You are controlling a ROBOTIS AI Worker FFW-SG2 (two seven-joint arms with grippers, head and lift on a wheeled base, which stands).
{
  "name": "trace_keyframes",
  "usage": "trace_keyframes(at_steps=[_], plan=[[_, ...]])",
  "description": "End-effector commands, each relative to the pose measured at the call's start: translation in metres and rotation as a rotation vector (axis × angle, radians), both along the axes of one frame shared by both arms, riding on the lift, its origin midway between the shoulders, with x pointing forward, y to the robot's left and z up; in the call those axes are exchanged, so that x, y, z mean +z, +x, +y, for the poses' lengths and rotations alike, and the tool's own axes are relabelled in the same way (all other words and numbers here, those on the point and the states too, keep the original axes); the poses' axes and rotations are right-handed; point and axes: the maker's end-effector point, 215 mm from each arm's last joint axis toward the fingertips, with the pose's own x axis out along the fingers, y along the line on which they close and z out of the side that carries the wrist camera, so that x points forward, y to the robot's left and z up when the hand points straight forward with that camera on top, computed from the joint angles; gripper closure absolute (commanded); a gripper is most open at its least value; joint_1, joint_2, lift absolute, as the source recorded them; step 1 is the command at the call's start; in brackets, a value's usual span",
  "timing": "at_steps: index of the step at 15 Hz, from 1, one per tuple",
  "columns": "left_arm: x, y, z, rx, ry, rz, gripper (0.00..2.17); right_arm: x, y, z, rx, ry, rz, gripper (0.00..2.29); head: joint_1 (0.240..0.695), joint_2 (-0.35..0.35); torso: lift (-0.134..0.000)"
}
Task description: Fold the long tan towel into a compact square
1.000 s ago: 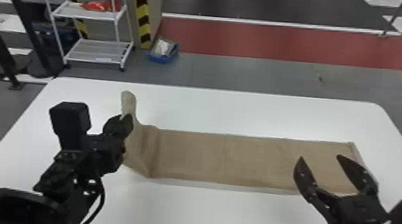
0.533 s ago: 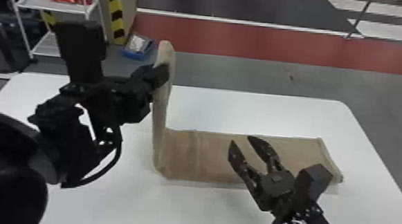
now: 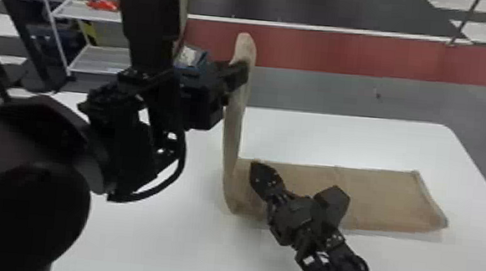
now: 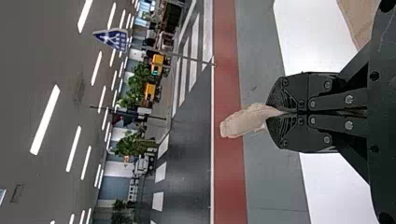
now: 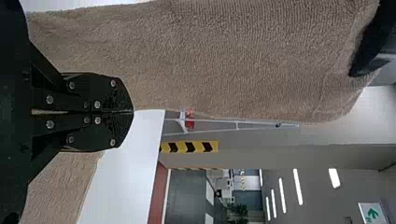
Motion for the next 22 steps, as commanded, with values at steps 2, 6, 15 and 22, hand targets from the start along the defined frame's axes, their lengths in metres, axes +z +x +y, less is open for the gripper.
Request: trace_keyframes(at_steps=[2, 6, 15, 22], plan=[[0.003, -0.009, -0.005, -0.017, 0.014, 0.001, 1.82, -0.006, 0.008, 0.041, 0.056, -0.009, 0.016, 1.87, 0.695, 0.044, -0.123], [0.009, -0.009, 0.001, -0.014, 0.027, -0.014, 1.82, 0.018, -0.014, 0.082, 0.256, 0.102, 0.029, 1.87, 0.695, 0.100, -0.123], [-0.036, -0.002, -0.017, 0.016, 0.127, 0.033, 1.82, 0.057, -0.013, -0.092, -0.116, 0.059, -0.124, 0.01, 0.679, 0.041, -0.123], [-0.063, -0.020, -0.122, -0.048, 0.158, -0.037, 1.82, 0.042, -0.055, -0.314, -0.619, 0.000, -0.080, 0.04, 0.695, -0.294, -0.123]])
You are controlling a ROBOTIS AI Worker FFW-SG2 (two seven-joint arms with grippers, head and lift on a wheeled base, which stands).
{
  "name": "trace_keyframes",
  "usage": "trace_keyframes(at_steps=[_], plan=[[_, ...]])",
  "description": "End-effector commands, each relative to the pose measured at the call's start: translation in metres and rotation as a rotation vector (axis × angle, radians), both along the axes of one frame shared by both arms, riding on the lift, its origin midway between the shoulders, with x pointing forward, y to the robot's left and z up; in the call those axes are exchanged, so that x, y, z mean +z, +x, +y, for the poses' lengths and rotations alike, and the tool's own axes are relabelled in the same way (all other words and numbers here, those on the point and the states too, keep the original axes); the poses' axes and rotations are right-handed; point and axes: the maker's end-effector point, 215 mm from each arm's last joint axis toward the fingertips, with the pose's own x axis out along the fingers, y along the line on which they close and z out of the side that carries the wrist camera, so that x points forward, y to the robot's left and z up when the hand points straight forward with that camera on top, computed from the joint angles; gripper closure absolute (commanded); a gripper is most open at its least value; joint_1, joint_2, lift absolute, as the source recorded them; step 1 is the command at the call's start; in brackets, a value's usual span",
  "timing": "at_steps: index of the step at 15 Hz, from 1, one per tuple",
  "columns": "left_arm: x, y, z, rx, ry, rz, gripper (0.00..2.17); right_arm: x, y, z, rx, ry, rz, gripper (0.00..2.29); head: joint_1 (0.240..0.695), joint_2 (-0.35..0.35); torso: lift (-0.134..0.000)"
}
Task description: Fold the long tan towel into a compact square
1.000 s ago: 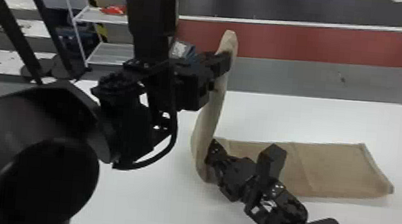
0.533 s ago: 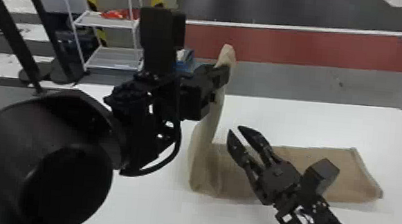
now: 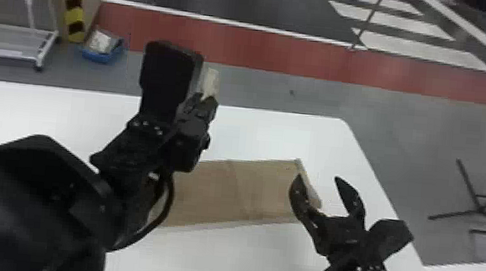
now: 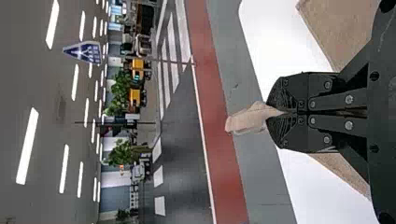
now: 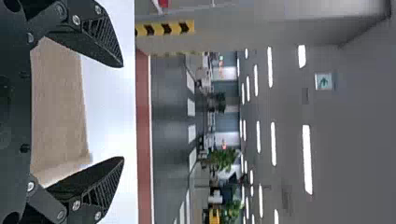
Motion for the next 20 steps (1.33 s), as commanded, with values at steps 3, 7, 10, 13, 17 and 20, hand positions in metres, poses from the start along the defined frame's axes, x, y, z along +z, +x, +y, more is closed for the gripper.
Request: trace_keyframes(at_steps=[3, 7, 10, 13, 17, 20], plan=[[-0.016, -0.007, -0.069, -0.041, -0.025, -0.068, 1.82, 0.010, -0.035, -0.067, -0.125, 0.030, -0.024, 0.05, 0.695, -0.350, -0.123], [-0.029, -0.017, -0.107, -0.041, -0.101, -0.162, 1.65, 0.007, -0.039, -0.076, -0.139, 0.045, -0.020, 0.07, 0.695, -0.350, -0.123], [-0.057, -0.032, -0.136, -0.140, -0.132, -0.115, 0.00, 0.003, -0.038, -0.070, -0.131, 0.058, -0.015, 0.07, 0.695, -0.350, -0.123], [-0.056, -0.039, -0.147, -0.192, -0.156, -0.097, 0.04, 0.002, -0.035, -0.065, -0.123, 0.064, -0.010, 0.07, 0.695, -0.350, -0.123], [-0.053, -0.035, -0.141, -0.172, -0.166, -0.097, 0.04, 0.001, -0.031, -0.063, -0.119, 0.067, -0.004, 0.08, 0.695, -0.350, -0.123], [-0.042, -0.020, -0.101, -0.080, -0.158, -0.140, 0.04, -0.008, -0.020, -0.050, -0.108, 0.076, 0.032, 0.13, 0.695, -0.350, -0.123]])
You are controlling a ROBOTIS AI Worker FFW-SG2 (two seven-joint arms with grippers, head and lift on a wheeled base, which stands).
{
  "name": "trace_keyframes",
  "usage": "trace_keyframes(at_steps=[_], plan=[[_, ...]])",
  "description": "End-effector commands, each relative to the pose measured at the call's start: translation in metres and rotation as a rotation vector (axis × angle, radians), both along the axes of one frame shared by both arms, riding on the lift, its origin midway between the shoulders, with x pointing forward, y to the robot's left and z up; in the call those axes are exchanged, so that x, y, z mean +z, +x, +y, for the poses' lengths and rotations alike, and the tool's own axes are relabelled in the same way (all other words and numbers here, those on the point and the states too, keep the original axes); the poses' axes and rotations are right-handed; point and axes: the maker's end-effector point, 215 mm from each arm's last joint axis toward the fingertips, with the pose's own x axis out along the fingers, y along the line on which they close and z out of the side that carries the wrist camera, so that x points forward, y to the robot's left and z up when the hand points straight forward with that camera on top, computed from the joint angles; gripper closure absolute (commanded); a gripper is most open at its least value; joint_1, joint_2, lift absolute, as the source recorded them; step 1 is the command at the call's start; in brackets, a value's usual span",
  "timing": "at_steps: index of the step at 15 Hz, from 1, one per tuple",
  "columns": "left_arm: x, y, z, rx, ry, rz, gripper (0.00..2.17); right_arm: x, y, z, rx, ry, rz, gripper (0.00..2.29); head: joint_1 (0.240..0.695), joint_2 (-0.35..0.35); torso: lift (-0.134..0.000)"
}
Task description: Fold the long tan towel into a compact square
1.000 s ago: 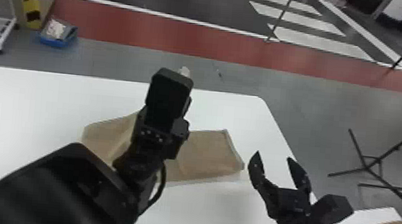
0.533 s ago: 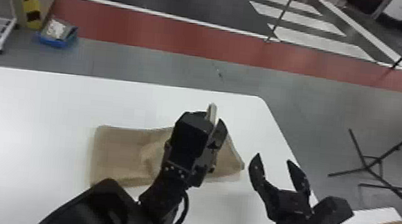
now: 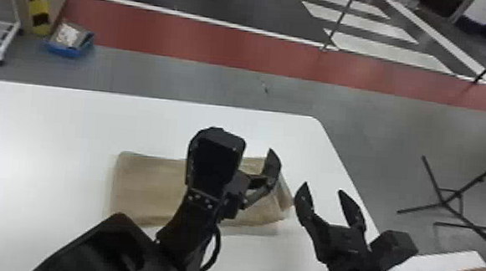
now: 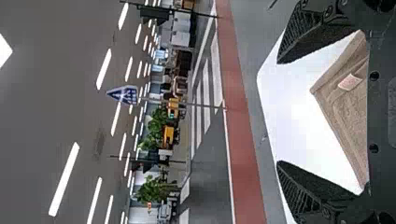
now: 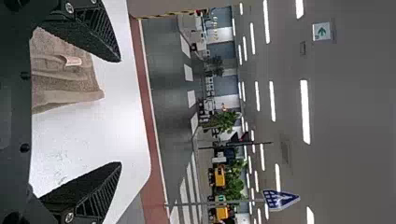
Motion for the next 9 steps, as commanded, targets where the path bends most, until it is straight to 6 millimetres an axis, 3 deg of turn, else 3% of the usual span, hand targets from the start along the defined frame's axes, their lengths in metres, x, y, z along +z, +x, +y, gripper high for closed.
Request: trace_keyframes(at_steps=[1, 2, 4, 7, 8, 9], plan=[[-0.001, 0.016, 0.052, 0.099, 0.044, -0.044, 0.04, -0.011, 0.014, 0.015, 0.022, 0.000, 0.049, 0.16, 0.695, -0.350, -0.123], [-0.003, 0.021, 0.084, 0.148, 0.049, -0.065, 0.04, -0.019, 0.020, 0.019, 0.031, -0.001, 0.080, 0.19, 0.695, -0.350, -0.123], [-0.011, 0.028, 0.177, 0.268, 0.076, -0.127, 0.04, -0.018, 0.039, 0.028, 0.063, -0.046, 0.111, 0.22, 0.695, -0.350, -0.123], [-0.028, 0.028, 0.289, 0.443, 0.089, -0.134, 0.06, -0.054, 0.066, 0.031, 0.096, -0.049, 0.294, 0.29, 0.695, -0.339, -0.123], [-0.029, 0.024, 0.312, 0.483, 0.080, -0.139, 0.08, -0.064, 0.072, 0.031, 0.097, -0.049, 0.340, 0.29, 0.695, -0.298, -0.123], [-0.026, 0.018, 0.321, 0.486, 0.071, -0.157, 0.08, -0.069, 0.078, 0.032, 0.098, -0.046, 0.368, 0.29, 0.695, -0.261, -0.123]])
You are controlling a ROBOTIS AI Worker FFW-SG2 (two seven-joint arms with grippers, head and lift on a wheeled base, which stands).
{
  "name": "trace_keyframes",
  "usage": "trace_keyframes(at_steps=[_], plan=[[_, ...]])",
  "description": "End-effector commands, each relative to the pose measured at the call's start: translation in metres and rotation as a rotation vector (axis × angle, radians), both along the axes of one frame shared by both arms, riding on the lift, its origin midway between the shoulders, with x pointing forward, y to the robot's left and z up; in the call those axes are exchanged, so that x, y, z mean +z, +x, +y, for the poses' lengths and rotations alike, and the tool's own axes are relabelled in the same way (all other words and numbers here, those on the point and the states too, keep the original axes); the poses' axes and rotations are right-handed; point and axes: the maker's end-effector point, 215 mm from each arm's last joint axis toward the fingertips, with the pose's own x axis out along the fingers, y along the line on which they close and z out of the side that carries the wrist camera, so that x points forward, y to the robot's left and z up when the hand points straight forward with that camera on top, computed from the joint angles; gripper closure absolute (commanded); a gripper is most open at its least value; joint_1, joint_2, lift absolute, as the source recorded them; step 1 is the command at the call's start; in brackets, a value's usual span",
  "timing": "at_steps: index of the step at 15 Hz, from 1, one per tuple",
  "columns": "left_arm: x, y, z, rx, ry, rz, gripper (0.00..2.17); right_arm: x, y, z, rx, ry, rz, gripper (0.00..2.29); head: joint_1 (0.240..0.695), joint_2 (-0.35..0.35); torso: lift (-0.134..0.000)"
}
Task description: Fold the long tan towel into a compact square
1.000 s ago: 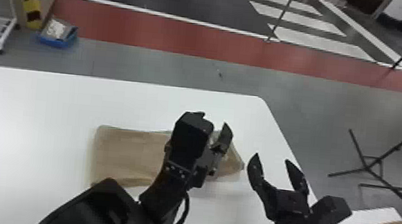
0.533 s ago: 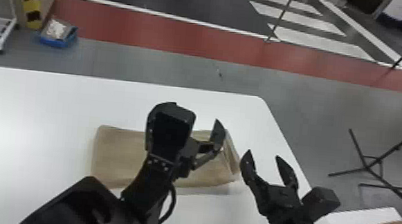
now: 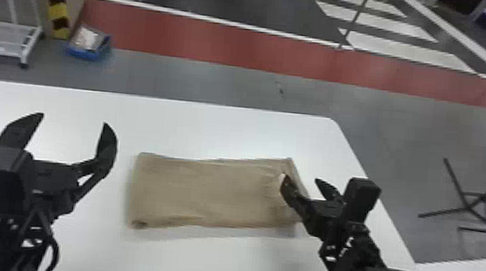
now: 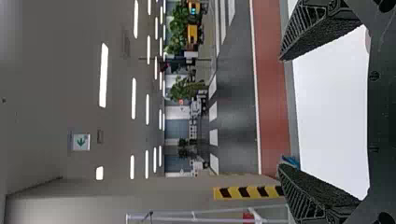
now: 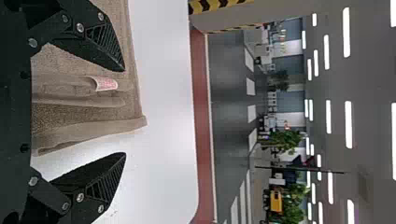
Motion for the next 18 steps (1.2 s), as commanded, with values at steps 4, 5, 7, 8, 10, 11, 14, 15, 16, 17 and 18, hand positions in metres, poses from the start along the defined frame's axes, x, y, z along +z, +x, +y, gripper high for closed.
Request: trace_keyframes(at_steps=[4, 5, 7, 8, 10, 11, 14, 15, 16, 17, 18], plan=[[0.000, -0.015, 0.025, 0.026, -0.017, -0.036, 0.08, -0.019, 0.017, 0.020, 0.062, 0.020, 0.092, 0.35, 0.695, -0.178, -0.123], [0.000, -0.014, 0.023, 0.020, -0.019, -0.037, 0.08, -0.019, 0.017, 0.023, 0.067, 0.020, 0.096, 0.35, 0.695, -0.173, -0.123], [0.001, -0.014, 0.011, 0.000, -0.028, -0.038, 0.09, -0.019, 0.017, 0.024, 0.070, 0.017, 0.098, 0.35, 0.695, -0.170, -0.123], [-0.002, -0.016, 0.007, -0.008, -0.027, -0.033, 0.09, -0.024, 0.017, 0.023, 0.068, 0.017, 0.126, 0.35, 0.695, -0.171, -0.123], [-0.005, -0.017, 0.002, -0.016, -0.027, -0.027, 0.09, -0.037, 0.015, 0.023, 0.070, 0.008, 0.190, 0.35, 0.695, -0.181, -0.123], [-0.006, -0.017, 0.002, -0.016, -0.025, -0.027, 0.09, -0.040, 0.014, 0.022, 0.067, 0.010, 0.205, 0.35, 0.695, -0.185, -0.123], [-0.007, -0.017, 0.003, -0.010, -0.025, -0.025, 0.09, -0.042, 0.017, 0.020, 0.064, 0.010, 0.221, 0.45, 0.695, -0.191, -0.123], [-0.007, -0.016, 0.005, -0.006, -0.024, -0.025, 0.09, -0.043, 0.017, 0.021, 0.066, 0.013, 0.226, 0.50, 0.695, -0.191, -0.123], [-0.006, -0.017, 0.005, -0.006, -0.025, -0.028, 0.09, -0.041, 0.018, 0.023, 0.070, 0.015, 0.221, 0.50, 0.695, -0.191, -0.123], [-0.004, -0.017, 0.004, -0.007, -0.028, -0.032, 0.09, -0.038, 0.019, 0.026, 0.075, 0.017, 0.210, 0.50, 0.695, -0.190, -0.123], [-0.003, -0.017, 0.003, -0.010, -0.028, -0.035, 0.09, -0.037, 0.018, 0.027, 0.079, 0.016, 0.209, 0.50, 0.695, -0.189, -0.123]])
